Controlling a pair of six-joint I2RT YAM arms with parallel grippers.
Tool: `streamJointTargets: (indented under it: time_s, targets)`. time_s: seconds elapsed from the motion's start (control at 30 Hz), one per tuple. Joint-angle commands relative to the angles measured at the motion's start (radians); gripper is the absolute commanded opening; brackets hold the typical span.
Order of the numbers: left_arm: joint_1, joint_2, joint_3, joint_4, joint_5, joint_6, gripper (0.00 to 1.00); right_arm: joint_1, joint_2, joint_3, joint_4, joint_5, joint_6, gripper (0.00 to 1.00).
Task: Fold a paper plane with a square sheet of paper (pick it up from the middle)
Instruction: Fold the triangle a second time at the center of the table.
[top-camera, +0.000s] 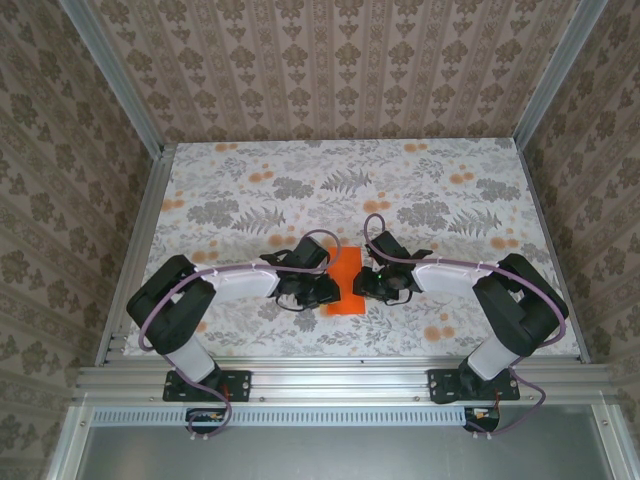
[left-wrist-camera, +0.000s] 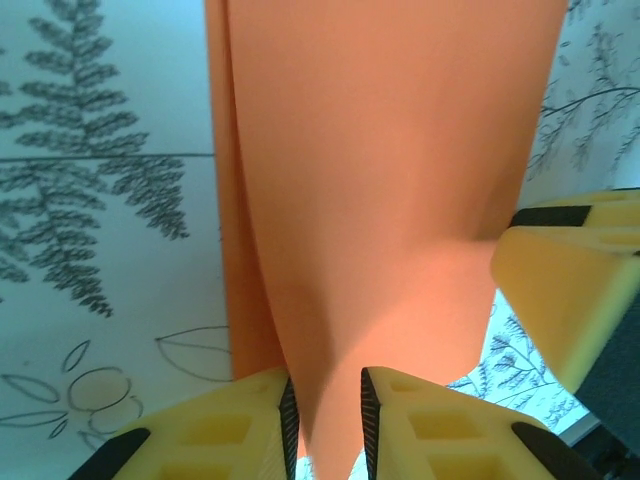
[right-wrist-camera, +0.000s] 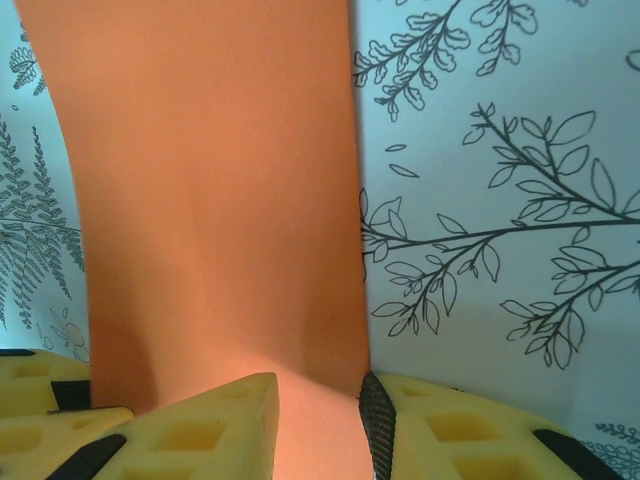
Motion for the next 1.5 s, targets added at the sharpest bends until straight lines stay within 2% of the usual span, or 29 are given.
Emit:
streamJointTargets:
  time_s: [0.0, 0.23, 0.7, 0.9, 1.13, 1.27, 1.37, 1.47]
  targets:
    - [0.001, 0.008, 0.019, 0.057, 0.020, -0.018, 0.25, 0.003, 0.038, -0.025, -0.002, -0.011, 0.001, 0.33]
    - [0.020, 0.043, 0.004, 0.145, 0.037, -0.043, 0.24, 0.003, 0.043, -0.023, 0.004, -0.018, 0.000, 0.33]
    - [0.104, 0.057, 0.026, 0.156, 0.075, -0.006, 0.27, 0.003, 0.078, -0.029, 0.049, -0.041, -0.006, 0.33]
    - [0.123, 0.074, 0.049, 0.143, 0.085, 0.011, 0.22, 0.003, 0.060, -0.010, 0.039, -0.043, -0.024, 0.34]
    - [0.125, 0.080, 0.077, 0.136, 0.104, 0.020, 0.09, 0.003, 0.005, -0.005, 0.028, -0.038, -0.053, 0.37]
    - [0.127, 0.073, 0.084, 0.109, 0.101, 0.020, 0.05, 0.003, -0.072, -0.028, 0.007, 0.010, -0.073, 0.39]
    - [0.126, 0.071, 0.098, 0.081, 0.103, 0.016, 0.00, 0.010, -0.199, -0.084, 0.017, 0.082, -0.123, 0.41]
    - [0.127, 0.066, 0.105, 0.074, 0.108, 0.012, 0.00, 0.030, -0.347, -0.155, 0.077, 0.105, -0.234, 0.42]
